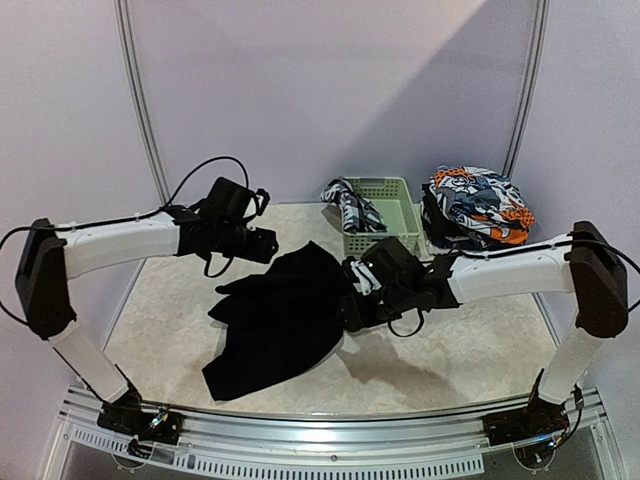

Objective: Fold and stack the mixed laundry pile
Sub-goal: Adjust the crumpled T-shirt at the center of the board.

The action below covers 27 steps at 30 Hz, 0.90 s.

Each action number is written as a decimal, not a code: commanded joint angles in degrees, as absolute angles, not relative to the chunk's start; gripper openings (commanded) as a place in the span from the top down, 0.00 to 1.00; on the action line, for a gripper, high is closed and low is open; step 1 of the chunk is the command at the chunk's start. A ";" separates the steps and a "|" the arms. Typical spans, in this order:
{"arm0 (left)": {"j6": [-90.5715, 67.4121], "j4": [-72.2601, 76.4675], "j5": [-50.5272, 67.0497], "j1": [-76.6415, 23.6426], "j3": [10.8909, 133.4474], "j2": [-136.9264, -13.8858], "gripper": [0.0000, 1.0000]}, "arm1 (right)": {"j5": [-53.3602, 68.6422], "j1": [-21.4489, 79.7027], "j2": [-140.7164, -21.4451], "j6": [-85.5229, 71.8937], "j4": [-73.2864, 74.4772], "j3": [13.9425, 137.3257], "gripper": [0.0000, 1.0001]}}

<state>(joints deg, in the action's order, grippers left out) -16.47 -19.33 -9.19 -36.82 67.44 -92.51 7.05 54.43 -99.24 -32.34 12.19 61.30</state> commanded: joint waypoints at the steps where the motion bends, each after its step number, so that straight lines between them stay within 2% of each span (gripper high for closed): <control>1: -10.05 -23.37 -0.94 -39.79 71.56 -100.31 0.36 | 8.97 55.58 -102.50 -35.21 8.10 59.68 0.40; 6: -7.70 -22.87 3.64 -40.55 75.23 -106.02 0.37 | 8.42 55.59 -106.04 -36.23 5.14 59.75 0.46; 9: -6.22 -22.96 4.60 -41.16 76.35 -108.37 0.45 | 6.89 55.56 -107.82 -36.71 3.35 59.42 0.58; 11: -5.69 -22.31 3.98 -41.30 76.56 -109.67 0.57 | 5.26 55.61 -108.39 -36.89 2.33 59.09 0.73; 12: -5.44 -21.84 3.32 -41.31 76.51 -110.19 0.65 | 4.33 55.63 -108.57 -36.84 2.21 59.07 0.77; 15: -5.27 -20.55 1.47 -41.35 75.76 -110.73 0.92 | 1.61 55.49 -108.50 -36.77 3.18 58.78 0.97; 16: -5.50 -20.16 1.03 -41.39 75.31 -110.37 0.99 | 0.61 55.31 -108.06 -36.79 3.68 58.47 1.00; 22: -7.86 -18.06 -5.10 -41.49 69.15 -101.34 1.00 | -4.56 51.15 -101.55 -37.09 7.92 53.01 1.00; 27: -10.80 -19.20 -10.78 -41.23 63.03 -90.41 1.00 | -9.53 48.41 -91.18 -37.08 14.36 48.57 1.00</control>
<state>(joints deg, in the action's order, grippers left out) -8.01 -19.16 -4.95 -40.77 66.41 -99.15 -3.01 50.50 -99.29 -36.86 7.92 51.27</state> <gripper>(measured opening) 0.008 0.014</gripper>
